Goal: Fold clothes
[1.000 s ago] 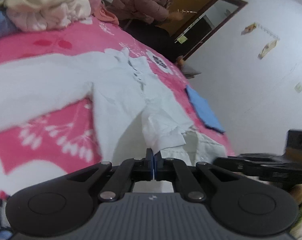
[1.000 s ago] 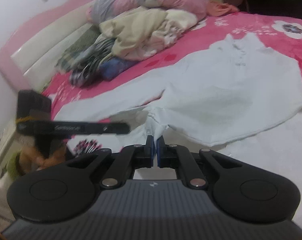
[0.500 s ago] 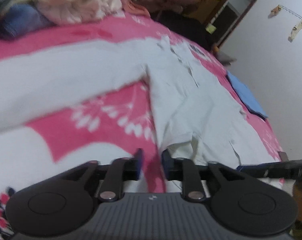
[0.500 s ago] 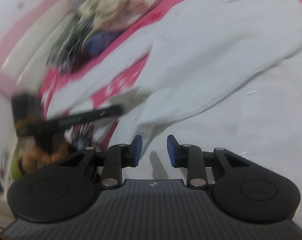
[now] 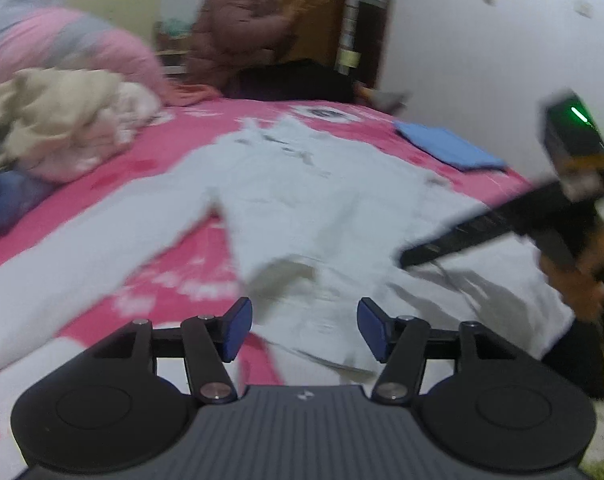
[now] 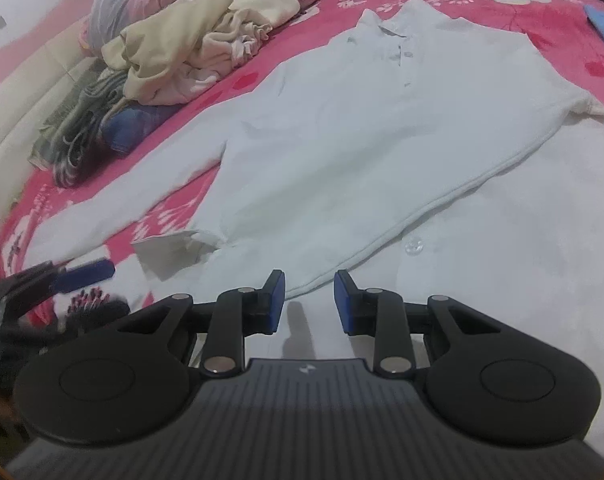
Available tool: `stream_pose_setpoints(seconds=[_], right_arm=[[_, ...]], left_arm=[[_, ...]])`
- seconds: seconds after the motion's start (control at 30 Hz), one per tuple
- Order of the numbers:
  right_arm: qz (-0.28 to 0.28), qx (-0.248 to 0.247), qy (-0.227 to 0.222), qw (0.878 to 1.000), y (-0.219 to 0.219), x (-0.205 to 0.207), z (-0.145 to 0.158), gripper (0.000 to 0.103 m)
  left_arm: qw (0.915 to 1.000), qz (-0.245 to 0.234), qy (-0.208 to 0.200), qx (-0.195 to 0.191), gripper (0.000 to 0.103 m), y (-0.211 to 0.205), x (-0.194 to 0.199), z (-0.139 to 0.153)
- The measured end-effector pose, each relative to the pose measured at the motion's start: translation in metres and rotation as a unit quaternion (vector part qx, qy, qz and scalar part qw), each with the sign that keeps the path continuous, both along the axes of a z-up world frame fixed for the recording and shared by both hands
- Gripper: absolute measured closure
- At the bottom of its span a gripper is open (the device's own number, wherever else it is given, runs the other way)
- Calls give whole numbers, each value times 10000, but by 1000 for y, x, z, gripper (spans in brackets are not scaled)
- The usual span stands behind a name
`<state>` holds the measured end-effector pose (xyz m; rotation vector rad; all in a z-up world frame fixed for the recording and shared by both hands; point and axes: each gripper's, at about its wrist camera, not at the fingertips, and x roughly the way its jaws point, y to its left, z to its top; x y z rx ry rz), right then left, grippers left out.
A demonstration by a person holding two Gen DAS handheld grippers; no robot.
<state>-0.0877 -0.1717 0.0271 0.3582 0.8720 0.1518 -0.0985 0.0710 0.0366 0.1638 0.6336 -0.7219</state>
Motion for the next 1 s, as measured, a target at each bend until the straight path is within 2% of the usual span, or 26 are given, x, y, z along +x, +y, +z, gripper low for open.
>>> stream_pose_setpoints(seconds=[0.1,0.23,0.33,0.43,0.5,0.57,0.63,0.67,0.83,1.0], right_arm=[[-299,405,242,9984,-8,5,-6,76],[-764,1044,475,9905,-25,8,-16,76],[-1042,1481,556,9819,-35,12,-25,77],[-1181,1683,580,9769,-38,18,-31,77],[-1223,1706,580,9760,-36,20,-32,79],[-1251,1640,549,9770,-34,21,-32,83],[-1258,1500,497,9794,-32,22,-32,97],[-1237,1445,455,9807,-32,22,-31,99],[-1071,1157,213,9873,-34,21,-19,103],[-820,875,176,9926,-35,20,-7,103]], left_arm=[[9987,-230,-219,390,43,-24,-11,-10],[9947,-304,-497,850,45,-44,-22,-23],[9924,-290,-551,1064,54,-51,-26,-30],[9926,-267,-575,1034,62,-51,-27,-30],[9912,-215,-674,1123,65,-51,-28,-31],[9899,-207,-737,1193,76,-51,-29,-31],[9899,-216,-721,1200,89,-50,-30,-30],[9896,-218,-734,1215,94,-48,-30,-29],[9851,-405,-904,1404,100,-43,-34,-19],[9769,-797,-1106,1648,100,-51,-46,-11]])
